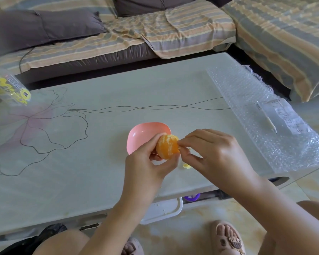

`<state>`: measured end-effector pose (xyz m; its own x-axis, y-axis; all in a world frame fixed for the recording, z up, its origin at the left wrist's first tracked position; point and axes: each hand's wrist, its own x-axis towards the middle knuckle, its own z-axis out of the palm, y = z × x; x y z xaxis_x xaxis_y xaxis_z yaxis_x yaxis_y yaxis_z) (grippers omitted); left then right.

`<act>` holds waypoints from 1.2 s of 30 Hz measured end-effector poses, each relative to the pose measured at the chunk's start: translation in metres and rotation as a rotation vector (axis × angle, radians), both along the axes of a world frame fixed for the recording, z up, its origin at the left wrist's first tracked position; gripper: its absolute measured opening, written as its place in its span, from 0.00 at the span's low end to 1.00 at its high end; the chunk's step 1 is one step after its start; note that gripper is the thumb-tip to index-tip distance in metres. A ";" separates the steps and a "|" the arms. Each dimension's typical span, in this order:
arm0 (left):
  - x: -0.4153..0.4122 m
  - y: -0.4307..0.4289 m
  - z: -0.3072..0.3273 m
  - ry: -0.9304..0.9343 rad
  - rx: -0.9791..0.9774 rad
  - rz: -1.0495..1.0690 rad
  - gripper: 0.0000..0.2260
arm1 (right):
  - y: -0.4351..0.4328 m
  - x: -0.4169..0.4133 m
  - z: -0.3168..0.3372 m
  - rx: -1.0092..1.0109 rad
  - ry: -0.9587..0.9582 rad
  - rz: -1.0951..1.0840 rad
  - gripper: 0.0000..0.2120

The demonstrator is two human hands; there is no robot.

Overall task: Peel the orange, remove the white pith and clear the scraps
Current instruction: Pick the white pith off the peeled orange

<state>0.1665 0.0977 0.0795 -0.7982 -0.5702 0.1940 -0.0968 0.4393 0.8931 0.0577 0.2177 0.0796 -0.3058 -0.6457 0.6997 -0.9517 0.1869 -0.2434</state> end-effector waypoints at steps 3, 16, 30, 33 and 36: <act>0.000 0.000 0.002 0.007 0.012 -0.003 0.13 | -0.001 0.001 0.000 -0.007 0.002 -0.013 0.04; -0.001 0.000 0.004 0.053 0.164 -0.065 0.10 | 0.010 -0.006 0.017 0.056 -0.416 0.064 0.04; -0.001 0.007 0.005 0.066 -0.044 0.058 0.12 | 0.003 0.010 0.014 -0.001 -0.425 -0.138 0.03; -0.002 0.007 0.003 0.064 -0.087 0.067 0.13 | 0.000 0.012 0.014 0.010 -0.435 -0.195 0.01; -0.003 0.007 0.003 0.058 -0.079 0.057 0.13 | -0.002 0.012 0.016 0.015 -0.455 -0.197 0.01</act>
<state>0.1636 0.1051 0.0820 -0.7511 -0.5956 0.2848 -0.0728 0.5035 0.8609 0.0693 0.2161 0.0957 -0.6953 -0.5539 0.4579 -0.6958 0.3592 -0.6220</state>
